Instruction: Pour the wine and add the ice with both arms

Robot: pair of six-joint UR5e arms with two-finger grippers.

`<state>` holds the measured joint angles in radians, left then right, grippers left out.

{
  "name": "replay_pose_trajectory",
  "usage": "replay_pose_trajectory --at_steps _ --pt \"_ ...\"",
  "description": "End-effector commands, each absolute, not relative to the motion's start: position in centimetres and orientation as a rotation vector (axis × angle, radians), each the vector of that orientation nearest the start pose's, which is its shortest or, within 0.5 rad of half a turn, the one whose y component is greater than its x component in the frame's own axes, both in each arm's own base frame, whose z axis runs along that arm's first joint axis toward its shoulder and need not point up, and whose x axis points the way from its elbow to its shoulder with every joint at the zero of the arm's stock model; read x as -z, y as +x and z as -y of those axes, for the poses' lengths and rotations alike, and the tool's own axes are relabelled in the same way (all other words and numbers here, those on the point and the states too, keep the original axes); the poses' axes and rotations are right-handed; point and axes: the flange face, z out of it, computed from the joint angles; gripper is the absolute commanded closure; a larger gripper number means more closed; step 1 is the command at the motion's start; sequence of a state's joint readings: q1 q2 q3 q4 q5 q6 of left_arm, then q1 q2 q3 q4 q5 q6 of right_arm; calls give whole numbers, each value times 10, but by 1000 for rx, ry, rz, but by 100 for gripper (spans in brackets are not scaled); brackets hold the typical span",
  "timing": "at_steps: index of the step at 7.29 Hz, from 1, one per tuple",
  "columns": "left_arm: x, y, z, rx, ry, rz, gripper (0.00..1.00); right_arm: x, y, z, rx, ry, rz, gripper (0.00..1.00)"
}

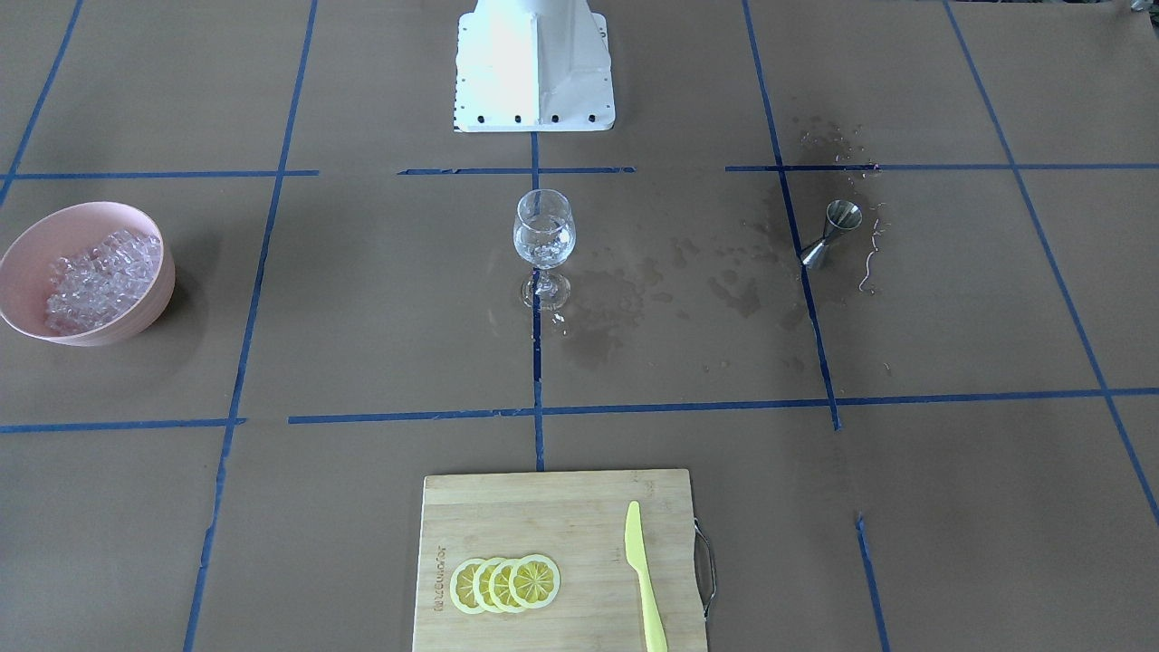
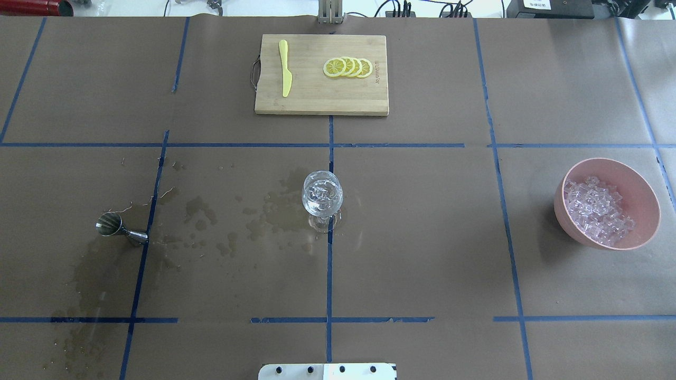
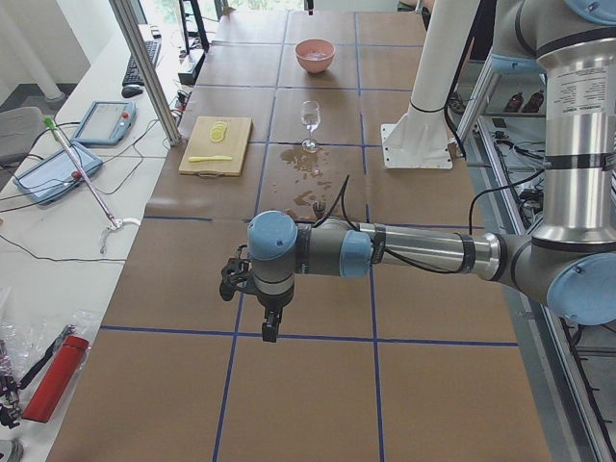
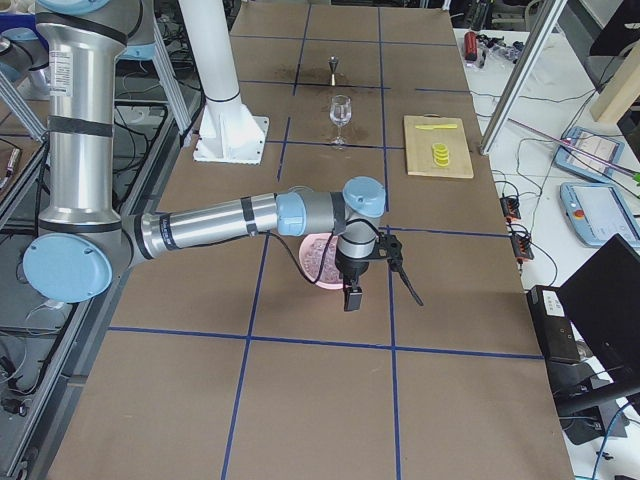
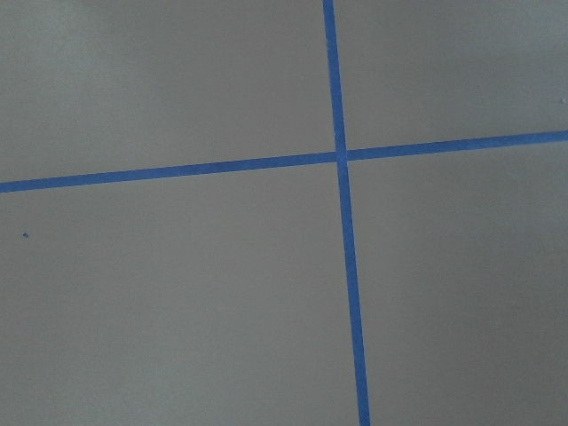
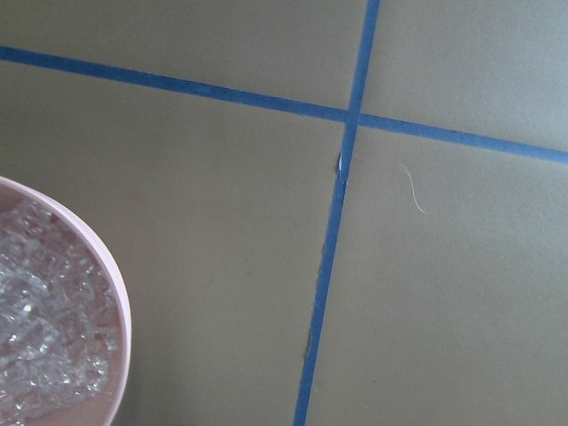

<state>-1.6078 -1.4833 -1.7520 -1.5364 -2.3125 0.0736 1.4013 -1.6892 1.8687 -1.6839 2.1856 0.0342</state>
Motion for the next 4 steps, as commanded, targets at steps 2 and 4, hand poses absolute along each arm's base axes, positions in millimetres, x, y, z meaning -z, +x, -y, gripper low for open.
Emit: replay_pose_trajectory --at_steps 2,4 --pt "-616 -83 455 -60 101 -738 0 -636 38 400 184 41 684 0" --pt "-614 -83 455 -61 104 -738 0 -650 47 378 186 30 724 0"
